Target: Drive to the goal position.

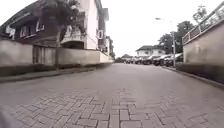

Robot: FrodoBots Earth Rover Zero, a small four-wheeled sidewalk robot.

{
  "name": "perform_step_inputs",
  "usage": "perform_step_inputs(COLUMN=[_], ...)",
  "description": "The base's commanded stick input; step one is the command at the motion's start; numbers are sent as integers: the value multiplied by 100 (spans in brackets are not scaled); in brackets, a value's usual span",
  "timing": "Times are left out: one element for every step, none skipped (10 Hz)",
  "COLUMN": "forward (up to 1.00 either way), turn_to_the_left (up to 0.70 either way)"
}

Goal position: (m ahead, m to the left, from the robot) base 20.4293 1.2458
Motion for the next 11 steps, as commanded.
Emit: perform_step_inputs(forward=[70,70,70,70,70,70,70,70,70,70,70], turn_to_the_left=[0,0,0,0,0,0,0,0,0,0,0])
